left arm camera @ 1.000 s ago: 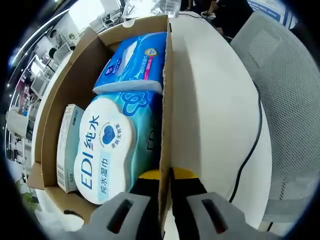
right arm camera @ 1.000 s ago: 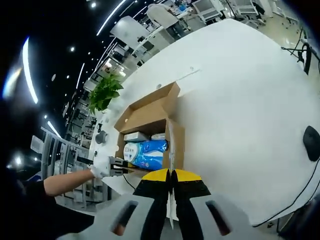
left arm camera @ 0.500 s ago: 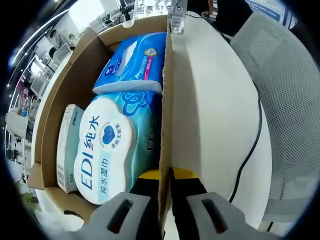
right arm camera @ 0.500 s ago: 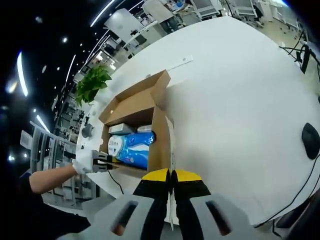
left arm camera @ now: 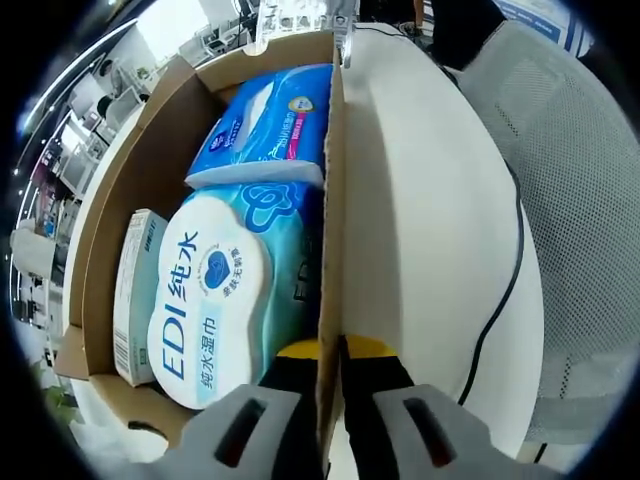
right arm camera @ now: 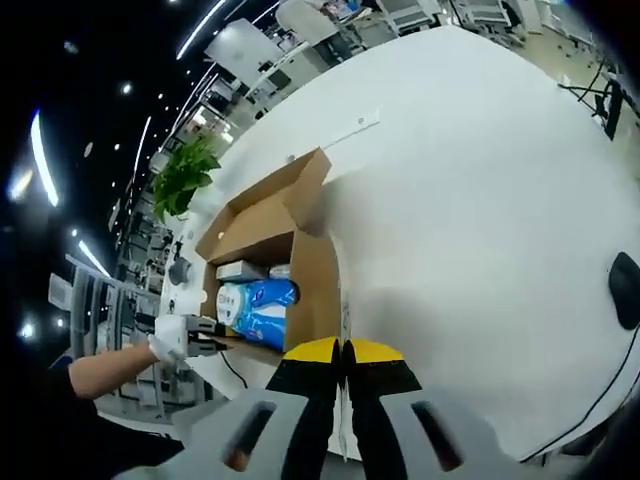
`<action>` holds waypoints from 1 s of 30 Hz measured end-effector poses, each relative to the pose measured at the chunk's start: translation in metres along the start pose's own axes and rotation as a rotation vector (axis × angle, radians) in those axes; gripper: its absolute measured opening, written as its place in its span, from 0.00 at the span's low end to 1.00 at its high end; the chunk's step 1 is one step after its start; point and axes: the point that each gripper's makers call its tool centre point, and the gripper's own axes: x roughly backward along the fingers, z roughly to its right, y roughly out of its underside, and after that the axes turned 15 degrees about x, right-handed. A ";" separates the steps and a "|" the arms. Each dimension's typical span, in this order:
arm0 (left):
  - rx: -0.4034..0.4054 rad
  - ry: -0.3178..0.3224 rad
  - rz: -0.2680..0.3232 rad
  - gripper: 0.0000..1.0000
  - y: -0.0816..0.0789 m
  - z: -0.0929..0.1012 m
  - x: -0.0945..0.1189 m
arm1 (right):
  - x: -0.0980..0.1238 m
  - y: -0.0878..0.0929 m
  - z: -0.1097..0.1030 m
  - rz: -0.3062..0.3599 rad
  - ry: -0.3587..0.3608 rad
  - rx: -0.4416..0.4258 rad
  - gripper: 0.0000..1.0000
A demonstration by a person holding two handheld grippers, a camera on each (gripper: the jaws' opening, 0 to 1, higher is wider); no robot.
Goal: Operate the shoe box by opening the lid, removing the specified soft item, and placing it in the target area until the item is outside and the box remains undamaged.
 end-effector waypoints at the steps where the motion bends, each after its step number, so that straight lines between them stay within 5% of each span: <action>1: 0.000 0.000 0.000 0.02 0.001 0.000 0.000 | -0.001 0.000 0.002 0.004 -0.001 -0.008 0.00; 15: 0.000 -0.005 0.000 0.02 -0.001 0.001 -0.001 | -0.009 0.000 0.021 -0.032 0.015 -0.038 0.00; 24: 0.003 -0.001 -0.002 0.02 -0.002 -0.001 -0.001 | -0.014 -0.006 0.035 -0.032 -0.069 -0.054 0.00; 30: 0.003 -0.001 -0.002 0.02 -0.003 -0.001 -0.001 | -0.023 -0.007 0.050 -0.058 -0.064 -0.075 0.00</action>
